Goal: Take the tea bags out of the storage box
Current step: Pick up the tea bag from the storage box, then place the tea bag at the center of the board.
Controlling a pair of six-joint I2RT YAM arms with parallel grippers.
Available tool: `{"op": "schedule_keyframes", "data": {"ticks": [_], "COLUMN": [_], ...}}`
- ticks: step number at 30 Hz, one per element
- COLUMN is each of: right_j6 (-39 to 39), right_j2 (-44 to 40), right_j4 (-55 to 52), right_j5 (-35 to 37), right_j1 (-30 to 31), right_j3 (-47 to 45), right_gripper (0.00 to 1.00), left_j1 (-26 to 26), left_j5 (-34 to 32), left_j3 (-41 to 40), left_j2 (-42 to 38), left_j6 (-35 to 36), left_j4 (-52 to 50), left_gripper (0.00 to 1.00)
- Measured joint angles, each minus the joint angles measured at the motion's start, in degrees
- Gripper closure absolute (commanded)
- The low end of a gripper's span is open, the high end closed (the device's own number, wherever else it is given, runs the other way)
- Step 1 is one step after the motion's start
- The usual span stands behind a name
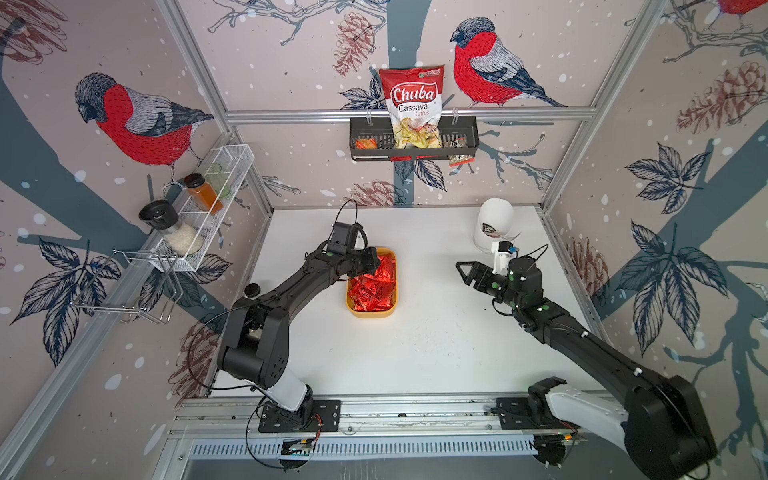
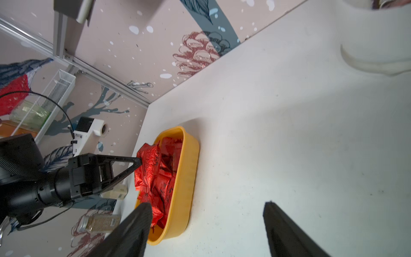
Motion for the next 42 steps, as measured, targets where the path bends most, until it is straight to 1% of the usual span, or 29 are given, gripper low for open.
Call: {"op": "schedule_keyframes", "data": {"ticks": [3,6,11,13,17,23,28,32,33,34,37,38,40,42], "right_j6": [-0.76,-0.98,-1.03,-1.03,-1.01,-0.74,-0.55,-0.55,-0.55,-0.55,-0.55,-0.55,-0.55,-0.55], "right_j2": [-2.19,-4.17,-7.45,-8.83,-11.39,-13.66,-14.29,-14.27,-14.27,-14.27,-14.25,-14.25,-14.25,-14.25], "right_j4": [-1.66,-3.17,-6.51,-7.41,-9.20,-9.77,-10.14,-10.25,-10.34,-10.54,-10.84,-10.91,-11.08,-11.08], "right_j5": [-0.59,-1.70,-4.83,-5.81,-7.67,-9.09,-9.53,-9.57,-9.57,-9.60,-9.77,-9.77,-9.79,-9.84], "right_j1": [-4.74,-9.70,-17.75,-19.43,-20.55,-20.68,-20.68,-20.68,-20.68,-20.68,-20.68,-20.68,-20.65,-20.37], "right_j3": [1.42,2.16,2.43,2.10,0.87,-1.57,-2.54,-2.60,-2.60,-2.60,-2.60,-2.60,-2.60,-2.60], "right_gripper": [0.18,0.18,0.18,0.18,0.18,0.18,0.18,0.18,0.18,0.18,0.18,0.17,0.17,0.17], "left_j1": [-1.40,-4.59,-10.99,-13.55,-17.44,-19.80,-20.33,-20.46,-20.46,-20.46,-20.46,-20.46,-20.48,-20.46], "left_j5": [0.50,0.79,0.94,0.52,-0.04,-2.34,-2.38,-2.38,-2.38,-2.36,-2.45,-2.64,-3.76,-4.24], "left_j3": [3.80,7.98,16.09,21.16,32.94,48.35,55.34,57.48,57.57,57.64,57.90,57.90,57.90,57.59], "left_j2": [0.26,3.15,13.84,19.45,31.89,46.73,54.07,57.27,57.57,57.83,57.83,57.68,56.94,55.41], "left_j6": [-0.42,-2.14,-6.84,-8.13,-11.15,-15.32,-18.12,-19.96,-20.00,-20.06,-20.15,-20.11,-19.67,-18.58], "left_j4": [-0.74,-0.48,3.19,4.61,6.73,6.67,6.75,6.71,6.69,6.75,6.58,6.29,5.42,4.68], "left_gripper": [1.00,1.00,1.00,1.00,1.00,1.00,1.00,1.00,0.97,0.85,0.66,0.63,0.60,0.59]}}
